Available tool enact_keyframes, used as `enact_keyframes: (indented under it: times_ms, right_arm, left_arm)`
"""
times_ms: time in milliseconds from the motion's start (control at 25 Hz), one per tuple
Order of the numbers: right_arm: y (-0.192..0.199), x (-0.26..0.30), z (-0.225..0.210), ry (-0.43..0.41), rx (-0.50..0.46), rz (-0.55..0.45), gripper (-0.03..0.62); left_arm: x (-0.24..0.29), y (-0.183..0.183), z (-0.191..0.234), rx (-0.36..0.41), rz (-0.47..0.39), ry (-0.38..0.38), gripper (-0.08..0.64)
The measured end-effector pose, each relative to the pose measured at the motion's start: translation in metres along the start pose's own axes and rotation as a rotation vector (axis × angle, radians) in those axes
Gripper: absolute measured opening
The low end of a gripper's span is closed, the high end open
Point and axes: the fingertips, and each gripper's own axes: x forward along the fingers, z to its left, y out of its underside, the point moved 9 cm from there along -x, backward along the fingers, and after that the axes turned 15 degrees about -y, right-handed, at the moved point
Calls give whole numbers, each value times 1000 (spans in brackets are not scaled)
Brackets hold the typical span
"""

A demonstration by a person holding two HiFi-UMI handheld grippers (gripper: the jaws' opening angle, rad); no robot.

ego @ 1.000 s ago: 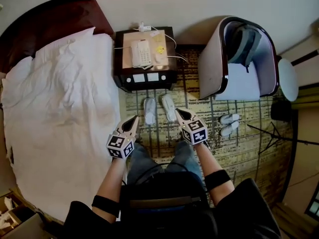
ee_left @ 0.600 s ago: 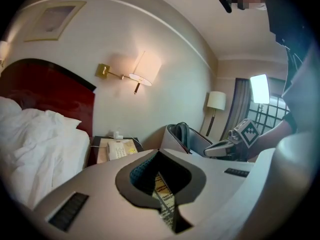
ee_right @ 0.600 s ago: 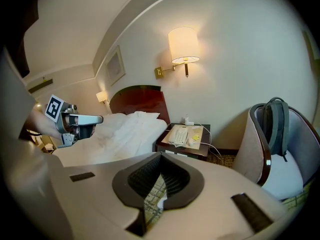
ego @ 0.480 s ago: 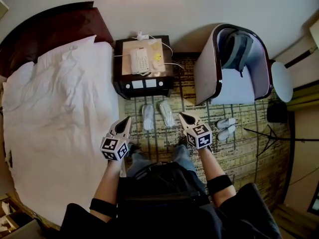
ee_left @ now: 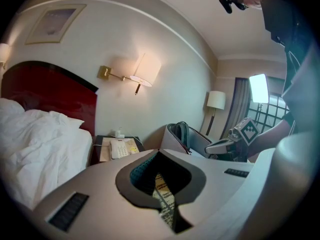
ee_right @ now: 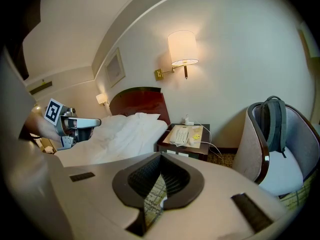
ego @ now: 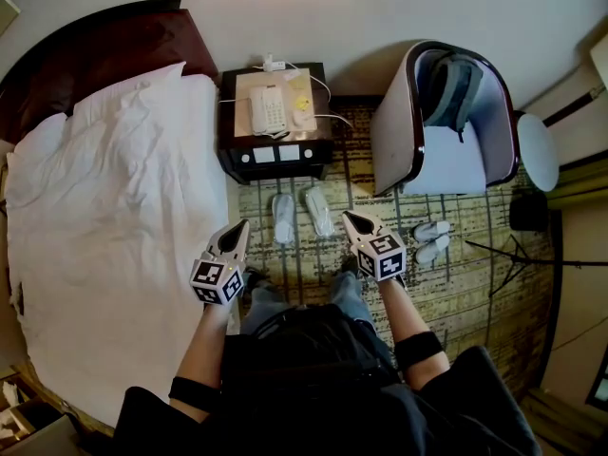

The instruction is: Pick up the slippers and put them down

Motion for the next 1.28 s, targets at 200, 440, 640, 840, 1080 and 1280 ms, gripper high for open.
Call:
enact_keyframes:
  times_ms: [200, 440, 640, 840, 1080, 1280]
  right_arm:
    - [-1, -2, 0, 4, 0, -4, 2]
    - [5, -3, -2, 10, 5, -5, 2]
    - [5, -5, -5, 17, 12, -9, 2]
    - [7, -3, -8, 22, 20, -9, 2]
    - [7, 2, -12, 17, 23, 1, 2]
    - [4, 9, -16, 6, 18, 7, 2]
  left_arm:
    - [0, -2, -4, 2, -11, 6, 0]
    - [5, 0, -5, 11, -10, 13, 0]
    - [11, 2, -6, 4, -7, 18, 0]
    - [16, 0, -7, 5, 6, 25, 0]
    - [26, -1, -5, -1, 18, 33, 0]
    - [34, 1, -5, -2, 37, 36, 0]
